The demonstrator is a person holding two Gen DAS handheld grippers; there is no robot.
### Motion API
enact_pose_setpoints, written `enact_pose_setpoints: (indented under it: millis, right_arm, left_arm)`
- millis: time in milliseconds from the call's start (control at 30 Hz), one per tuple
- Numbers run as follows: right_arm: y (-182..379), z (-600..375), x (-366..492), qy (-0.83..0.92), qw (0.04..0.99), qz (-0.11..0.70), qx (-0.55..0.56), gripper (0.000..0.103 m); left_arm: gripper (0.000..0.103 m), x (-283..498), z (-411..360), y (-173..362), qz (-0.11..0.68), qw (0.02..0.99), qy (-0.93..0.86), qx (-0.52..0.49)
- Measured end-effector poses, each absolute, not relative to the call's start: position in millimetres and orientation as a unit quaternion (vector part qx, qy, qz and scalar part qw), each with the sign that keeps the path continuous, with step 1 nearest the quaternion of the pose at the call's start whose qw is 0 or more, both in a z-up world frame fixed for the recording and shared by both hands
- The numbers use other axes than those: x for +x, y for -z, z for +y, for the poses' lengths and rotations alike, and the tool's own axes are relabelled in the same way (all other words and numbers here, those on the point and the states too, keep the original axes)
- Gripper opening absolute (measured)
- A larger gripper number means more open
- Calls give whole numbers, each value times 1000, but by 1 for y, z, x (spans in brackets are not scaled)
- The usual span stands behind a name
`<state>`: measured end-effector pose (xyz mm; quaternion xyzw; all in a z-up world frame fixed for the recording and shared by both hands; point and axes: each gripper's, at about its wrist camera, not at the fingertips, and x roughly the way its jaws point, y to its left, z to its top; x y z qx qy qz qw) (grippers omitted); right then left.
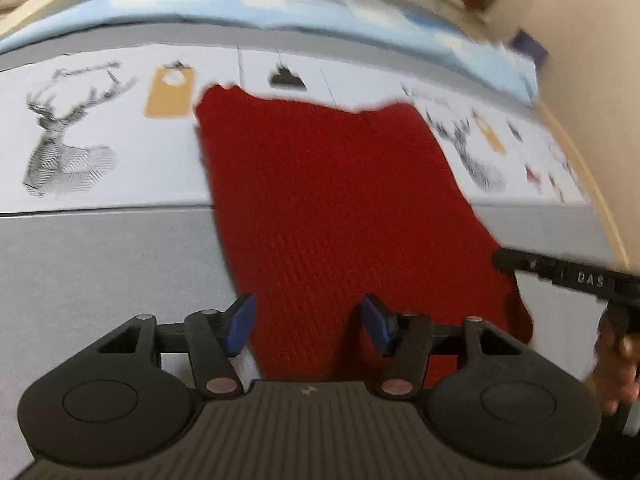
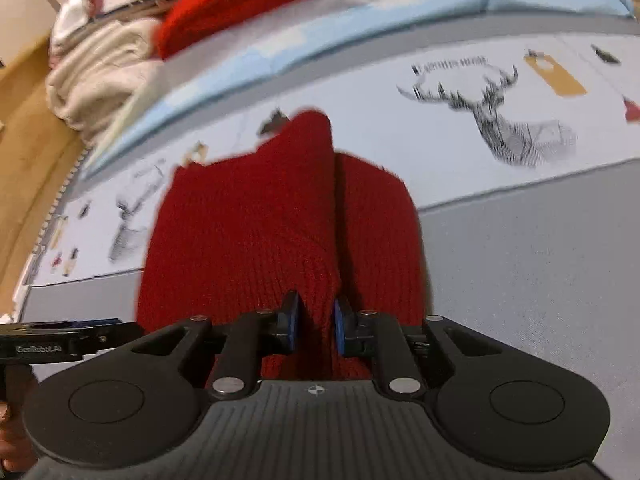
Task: Fold small clothes
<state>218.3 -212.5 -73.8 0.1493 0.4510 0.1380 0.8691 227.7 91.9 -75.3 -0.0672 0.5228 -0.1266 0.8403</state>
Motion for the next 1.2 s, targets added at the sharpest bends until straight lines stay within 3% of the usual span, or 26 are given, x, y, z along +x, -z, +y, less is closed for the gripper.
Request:
enact_pose_setpoints:
  millis: [67, 133, 233, 333, 567, 800, 1200]
  right_arm:
    - [73, -208, 214, -141, 874, 456, 94, 22]
    - [90, -206, 214, -141, 850, 505, 46, 39]
    - [94, -213, 207, -125, 844, 520, 45, 41]
    - [58, -214, 182, -120, 879, 462, 20, 43]
    - [-2, -228, 92, -91, 932, 347, 55, 64]
    - [-17, -240, -5, -62, 963, 254, 68, 87]
    - [-8, -222, -48, -60, 962, 259, 55, 88]
  left_arm:
    - [71, 226, 85, 97, 561, 820, 109, -20]
    - [72, 221, 80, 98, 557, 825, 99, 3]
    - [74, 200, 70, 67, 506, 856, 98, 26]
    - [85, 169, 63, 33, 449, 890, 78, 34]
    - [85, 79, 43, -17, 387, 921, 37, -3]
    - [85, -5, 23, -38, 347, 937, 39, -34]
    - [85, -57, 22, -6, 340, 940, -11, -27]
